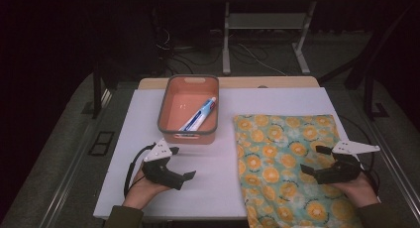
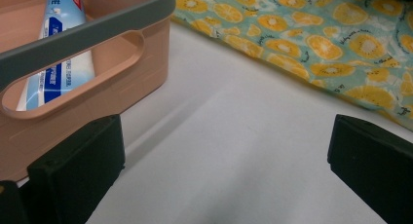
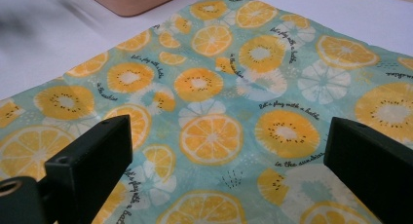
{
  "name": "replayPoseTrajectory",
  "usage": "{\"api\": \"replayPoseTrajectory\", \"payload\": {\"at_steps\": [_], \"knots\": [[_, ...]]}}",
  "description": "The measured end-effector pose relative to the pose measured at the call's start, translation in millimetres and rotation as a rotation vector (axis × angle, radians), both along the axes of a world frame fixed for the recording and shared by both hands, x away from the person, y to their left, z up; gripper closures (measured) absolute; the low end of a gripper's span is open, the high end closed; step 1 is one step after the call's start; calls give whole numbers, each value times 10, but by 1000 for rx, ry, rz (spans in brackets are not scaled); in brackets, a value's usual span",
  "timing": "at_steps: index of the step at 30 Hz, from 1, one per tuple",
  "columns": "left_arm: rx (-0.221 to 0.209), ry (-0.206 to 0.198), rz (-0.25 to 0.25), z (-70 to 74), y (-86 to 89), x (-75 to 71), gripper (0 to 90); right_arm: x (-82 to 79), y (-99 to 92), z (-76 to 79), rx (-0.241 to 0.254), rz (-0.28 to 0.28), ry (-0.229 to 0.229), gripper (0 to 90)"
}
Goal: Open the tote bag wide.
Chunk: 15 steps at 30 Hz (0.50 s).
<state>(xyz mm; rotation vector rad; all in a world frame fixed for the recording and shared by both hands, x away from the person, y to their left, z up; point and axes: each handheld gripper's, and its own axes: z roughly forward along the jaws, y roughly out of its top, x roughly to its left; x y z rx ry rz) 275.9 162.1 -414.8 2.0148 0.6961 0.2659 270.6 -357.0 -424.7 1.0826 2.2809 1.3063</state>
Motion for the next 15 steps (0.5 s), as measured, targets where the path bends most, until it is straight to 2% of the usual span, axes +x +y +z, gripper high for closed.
{"api": "replayPoseTrajectory", "payload": {"at_steps": [7,10,15], "knots": [[-6,-1,-4,7,-36,0,1,12,-1,-7,1,0,1,36],[-22,-5,-11,14,-80,-9,24,10,1,-6,0,1,3,36],[-14,-18,-36,19,-264,-5,99,7,16,-4,-7,-1,-1,36]]}}
